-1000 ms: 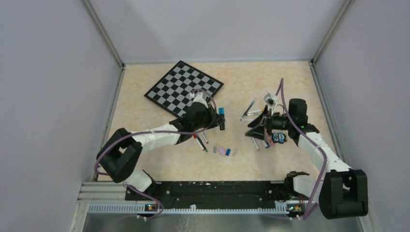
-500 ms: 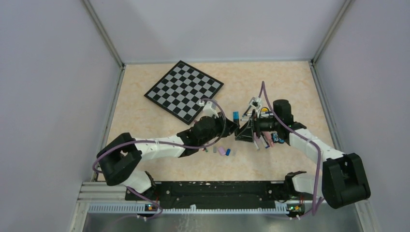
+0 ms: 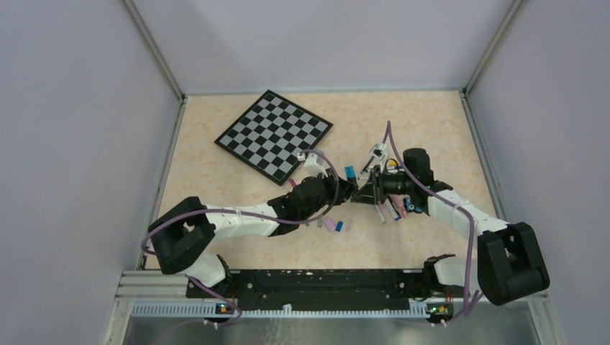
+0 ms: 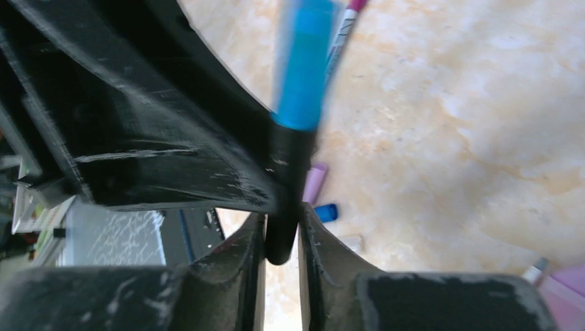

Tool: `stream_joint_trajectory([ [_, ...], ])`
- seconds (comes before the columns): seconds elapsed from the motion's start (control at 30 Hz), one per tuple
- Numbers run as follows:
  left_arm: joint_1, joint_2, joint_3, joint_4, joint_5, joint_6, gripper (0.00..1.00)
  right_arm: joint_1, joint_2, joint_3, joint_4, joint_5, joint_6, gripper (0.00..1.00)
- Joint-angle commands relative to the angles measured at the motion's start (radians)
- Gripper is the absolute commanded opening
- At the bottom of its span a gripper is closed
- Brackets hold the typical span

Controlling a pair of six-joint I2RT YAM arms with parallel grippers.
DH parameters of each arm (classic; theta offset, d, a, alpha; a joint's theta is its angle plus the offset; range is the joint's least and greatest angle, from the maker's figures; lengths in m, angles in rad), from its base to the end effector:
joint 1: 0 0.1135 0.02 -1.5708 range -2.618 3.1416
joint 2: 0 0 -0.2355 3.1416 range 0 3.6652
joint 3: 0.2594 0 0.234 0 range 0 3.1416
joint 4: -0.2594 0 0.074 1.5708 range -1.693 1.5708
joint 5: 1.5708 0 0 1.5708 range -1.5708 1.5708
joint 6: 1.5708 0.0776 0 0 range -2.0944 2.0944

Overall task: Open the pen caps
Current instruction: Open the pen cap from the pen.

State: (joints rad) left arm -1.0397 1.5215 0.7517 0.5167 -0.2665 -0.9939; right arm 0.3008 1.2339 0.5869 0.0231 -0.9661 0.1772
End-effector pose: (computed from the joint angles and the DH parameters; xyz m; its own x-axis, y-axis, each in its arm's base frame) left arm 0.1983 -0.2972 0.1971 -0.6581 -0.4760 -0.5833 0.2770 0.5674 -0.7755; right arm 0.2243 0.1364 0.1783 -0.6913 -0.1095 -0.7142 -0.6952 0.3703 0.6162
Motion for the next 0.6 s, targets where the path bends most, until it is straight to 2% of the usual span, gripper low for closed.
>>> stream_joint_trajectory([
  [0.0, -0.011, 0.004, 0.034, 0.075, 0.015, 0.016, 0.08, 0.007, -0.002, 0.024, 0.060, 0.012, 0.001, 0.00],
  [0.07, -0.011, -0.010, 0.025, 0.088, 0.014, 0.048, 0.16, 0.007, -0.005, 0.031, 0.037, 0.010, -0.027, 0.00],
  [0.17, -0.011, -0.065, -0.014, 0.149, 0.033, 0.184, 0.37, 0.007, -0.001, 0.064, -0.047, -0.010, -0.110, 0.00],
  [0.37, -0.010, -0.248, -0.197, 0.338, 0.099, 0.456, 0.92, 0.007, 0.005, 0.115, -0.219, -0.139, -0.337, 0.00],
  [0.4, -0.009, -0.283, -0.234, 0.372, 0.129, 0.502, 0.98, 0.007, 0.006, 0.128, -0.265, -0.165, -0.391, 0.00],
  [0.5, -0.007, -0.383, -0.317, 0.394, 0.199, 0.584, 0.99, 0.007, 0.014, 0.170, -0.435, -0.230, -0.585, 0.00],
  [0.57, -0.005, -0.441, -0.360, 0.389, 0.223, 0.587, 0.99, 0.007, 0.018, 0.187, -0.521, -0.262, -0.701, 0.00],
])
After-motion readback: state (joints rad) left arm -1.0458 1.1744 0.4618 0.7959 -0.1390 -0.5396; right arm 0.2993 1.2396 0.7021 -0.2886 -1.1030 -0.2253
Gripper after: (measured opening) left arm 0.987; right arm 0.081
